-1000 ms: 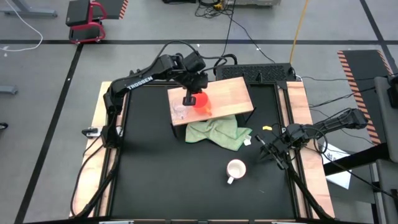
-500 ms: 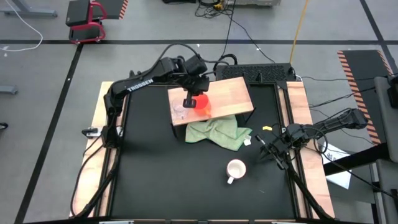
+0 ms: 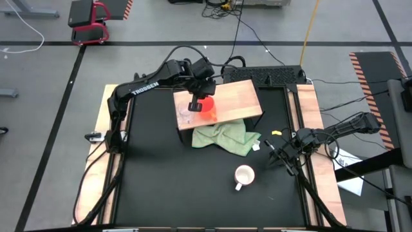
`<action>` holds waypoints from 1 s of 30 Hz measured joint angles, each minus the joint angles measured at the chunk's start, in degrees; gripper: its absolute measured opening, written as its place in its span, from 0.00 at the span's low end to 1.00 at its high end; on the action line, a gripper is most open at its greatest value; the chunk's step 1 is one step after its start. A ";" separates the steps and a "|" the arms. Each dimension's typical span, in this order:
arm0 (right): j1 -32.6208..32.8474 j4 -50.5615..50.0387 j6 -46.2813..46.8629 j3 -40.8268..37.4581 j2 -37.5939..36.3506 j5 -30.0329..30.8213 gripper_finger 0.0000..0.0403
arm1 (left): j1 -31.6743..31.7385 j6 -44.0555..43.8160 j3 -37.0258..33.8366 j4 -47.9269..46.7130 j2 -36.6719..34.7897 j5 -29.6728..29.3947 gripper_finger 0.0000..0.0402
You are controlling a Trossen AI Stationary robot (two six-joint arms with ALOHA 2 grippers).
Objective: Stack small to large cups/mugs on shelf
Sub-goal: Put orange cup on the shelf
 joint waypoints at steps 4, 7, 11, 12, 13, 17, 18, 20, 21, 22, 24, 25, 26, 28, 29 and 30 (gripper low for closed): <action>0.00 0.00 0.00 -0.01 -0.01 0.00 0.00 | 0.22 0.51 0.00 -1.75 0.00 -1.69 0.00; -0.01 0.00 -0.02 -0.01 0.01 -0.02 0.00 | 0.22 0.57 0.00 -2.21 0.00 -2.53 0.00; 0.01 0.00 -0.26 -0.01 -0.01 0.00 0.00 | 0.19 0.80 -0.02 -2.19 0.00 -2.77 0.00; 0.01 0.00 -0.24 -0.01 0.01 0.00 0.00 | 0.20 0.82 -0.02 -2.10 0.00 -2.77 0.00; -0.01 0.00 -0.26 -0.01 0.01 0.00 0.00 | 0.18 0.86 -0.02 -2.02 0.02 -2.63 0.00; -0.01 0.00 -0.26 0.01 0.01 0.00 0.00 | 0.17 0.91 -0.02 -1.72 0.04 -2.20 0.00; 0.01 0.00 -0.26 0.01 0.01 0.00 0.00 | 0.17 0.91 -0.02 -1.66 0.04 -2.16 0.01; 0.01 0.00 -0.24 -0.01 0.01 0.00 0.00 | 0.17 0.93 -0.04 -1.61 0.08 -2.09 0.03; 0.00 0.00 -0.24 0.00 -0.01 0.00 0.00 | 0.17 0.93 -0.04 -1.60 0.09 -2.08 0.04; 0.01 0.00 -0.24 0.00 0.00 0.00 0.00 | 0.15 0.93 -0.06 -1.60 0.10 -2.05 0.06; 0.00 0.00 -0.24 0.00 0.00 0.00 0.00 | -0.01 0.89 -0.09 -1.62 0.11 -2.05 0.08; -0.01 0.00 -0.24 0.00 0.01 0.00 0.00 | -0.14 0.86 -0.09 -1.63 0.15 -2.05 0.09; -0.01 0.00 -0.24 -0.01 0.01 0.00 0.00 | -0.28 0.84 -0.11 -1.71 0.20 -2.03 0.10; -0.01 0.00 -0.24 0.01 0.00 0.00 0.00 | -0.68 0.78 -0.20 -1.90 0.33 -1.90 0.11; 0.00 0.00 -0.24 -0.01 0.01 0.00 0.00 | -0.86 0.78 -0.20 -1.88 0.33 -1.85 0.11; 0.00 0.00 -0.24 -0.01 0.00 0.00 0.00 | -1.01 0.78 -0.20 -1.90 0.33 -1.82 0.12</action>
